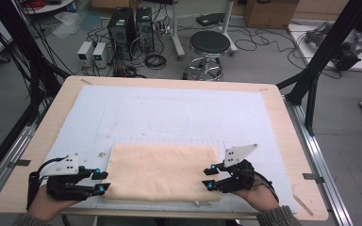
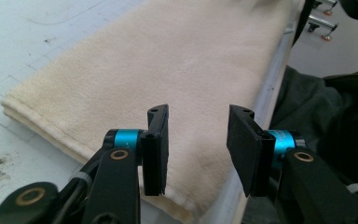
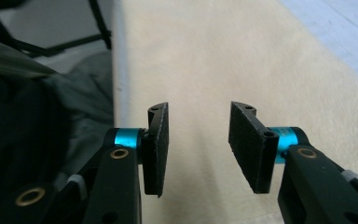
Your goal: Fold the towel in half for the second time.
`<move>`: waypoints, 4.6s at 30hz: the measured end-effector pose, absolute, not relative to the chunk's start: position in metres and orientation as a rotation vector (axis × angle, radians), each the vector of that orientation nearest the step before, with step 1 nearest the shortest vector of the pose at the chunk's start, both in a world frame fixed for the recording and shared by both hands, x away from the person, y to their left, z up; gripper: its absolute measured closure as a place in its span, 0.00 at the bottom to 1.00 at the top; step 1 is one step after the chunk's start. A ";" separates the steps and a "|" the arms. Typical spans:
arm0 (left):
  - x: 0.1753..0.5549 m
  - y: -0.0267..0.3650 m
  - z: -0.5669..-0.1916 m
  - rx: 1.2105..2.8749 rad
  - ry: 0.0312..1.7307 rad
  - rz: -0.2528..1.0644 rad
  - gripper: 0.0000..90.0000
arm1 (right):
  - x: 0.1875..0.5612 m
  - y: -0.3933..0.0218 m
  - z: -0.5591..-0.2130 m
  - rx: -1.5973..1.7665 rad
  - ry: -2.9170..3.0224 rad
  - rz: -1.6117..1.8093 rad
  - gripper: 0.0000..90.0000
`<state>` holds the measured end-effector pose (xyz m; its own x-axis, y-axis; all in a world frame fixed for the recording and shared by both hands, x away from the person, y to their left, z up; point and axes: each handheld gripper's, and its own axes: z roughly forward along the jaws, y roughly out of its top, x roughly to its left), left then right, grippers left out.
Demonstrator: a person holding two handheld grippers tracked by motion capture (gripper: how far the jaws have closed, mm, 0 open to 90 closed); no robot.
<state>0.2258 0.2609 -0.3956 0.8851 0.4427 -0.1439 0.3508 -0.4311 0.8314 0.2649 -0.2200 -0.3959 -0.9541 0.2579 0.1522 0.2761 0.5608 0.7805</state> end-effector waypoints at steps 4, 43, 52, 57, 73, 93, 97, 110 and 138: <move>0.230 0.249 -0.410 2.119 0.576 0.164 0.63 | 0.265 -0.215 -0.408 -0.486 -2.815 -1.339 0.62; 0.326 0.245 -0.442 2.054 0.945 0.302 0.47 | 0.353 -0.226 -0.443 -0.936 -2.793 -1.310 0.46; 0.325 0.245 -0.440 2.048 0.941 0.238 0.75 | 0.353 -0.226 -0.441 -0.843 -2.750 -1.314 0.81; 0.323 0.241 -0.430 2.047 0.940 0.338 0.86 | 0.351 -0.225 -0.430 -0.832 -2.803 -1.323 0.85; 0.405 0.226 -0.374 1.925 1.048 0.568 0.86 | 0.428 -0.219 -0.376 -1.040 -2.891 -1.426 0.84; 0.378 0.238 -0.382 1.909 1.034 0.577 0.58 | 0.420 -0.212 -0.376 -1.139 -2.847 -1.434 0.46; 0.367 0.239 -0.379 1.921 0.995 0.558 0.50 | 0.411 -0.212 -0.373 -1.112 -2.837 -1.453 0.40; 0.341 0.236 -0.392 1.974 0.962 0.510 0.31 | 0.389 -0.213 -0.376 -1.100 -2.806 -1.544 0.22; 0.323 0.238 -0.407 1.946 0.945 0.493 0.28 | 0.374 -0.217 -0.385 -1.081 -2.870 -1.431 0.16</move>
<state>0.3234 0.2377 -0.4065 0.6303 0.7759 -0.0272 0.4219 -0.3128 0.8510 0.3736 -0.2173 -0.3850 -0.7698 0.6352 0.0626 0.4322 0.4465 0.7835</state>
